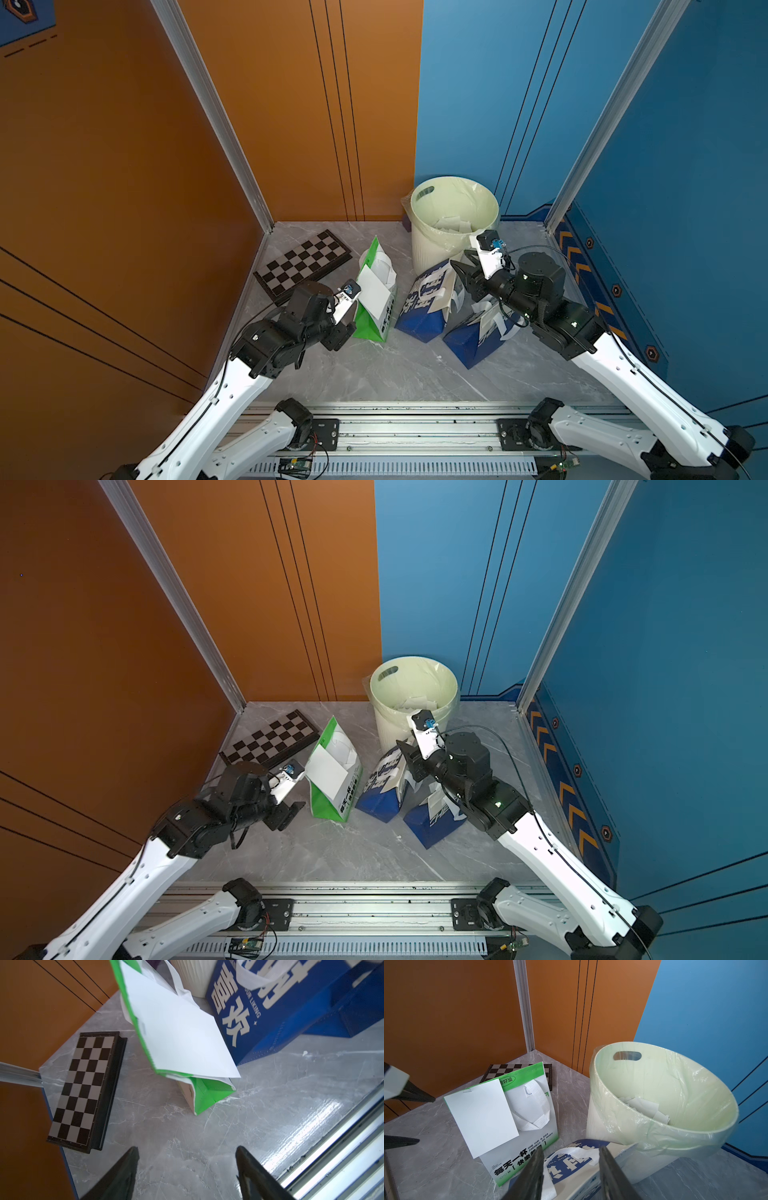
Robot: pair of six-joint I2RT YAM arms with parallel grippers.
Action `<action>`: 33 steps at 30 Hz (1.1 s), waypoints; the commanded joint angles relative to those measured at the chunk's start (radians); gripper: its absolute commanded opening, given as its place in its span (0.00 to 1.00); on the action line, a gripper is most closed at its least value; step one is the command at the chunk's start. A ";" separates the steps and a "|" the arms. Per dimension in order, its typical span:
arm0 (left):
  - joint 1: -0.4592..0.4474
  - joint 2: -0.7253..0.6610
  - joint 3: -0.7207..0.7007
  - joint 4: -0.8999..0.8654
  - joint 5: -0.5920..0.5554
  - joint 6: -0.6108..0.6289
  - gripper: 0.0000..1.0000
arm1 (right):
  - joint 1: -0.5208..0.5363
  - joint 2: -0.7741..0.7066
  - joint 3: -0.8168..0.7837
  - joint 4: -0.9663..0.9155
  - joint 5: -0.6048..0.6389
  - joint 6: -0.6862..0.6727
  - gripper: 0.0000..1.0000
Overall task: Shred takeout receipts and throw away
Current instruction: Pick up the takeout bag at the center of the board.
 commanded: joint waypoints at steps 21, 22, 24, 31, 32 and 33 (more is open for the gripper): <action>0.151 0.023 -0.386 0.672 0.159 -0.129 0.52 | 0.000 -0.085 -0.010 -0.058 0.043 -0.010 0.44; 0.152 0.011 -0.406 0.712 0.168 -0.139 0.52 | -0.001 -0.084 -0.007 -0.060 0.043 -0.009 0.44; 0.156 -0.019 -0.449 0.805 0.199 -0.147 0.52 | 0.000 -0.083 -0.004 -0.063 0.043 -0.012 0.44; 0.219 -0.116 -0.560 0.961 0.292 -0.198 0.50 | -0.001 -0.067 0.001 -0.065 0.033 -0.009 0.44; 0.224 -0.121 -0.559 0.955 0.297 -0.200 0.50 | 0.000 -0.065 0.001 -0.065 0.033 -0.009 0.44; 0.228 -0.125 -0.559 0.947 0.295 -0.199 0.50 | -0.001 -0.064 0.001 -0.064 0.033 -0.010 0.44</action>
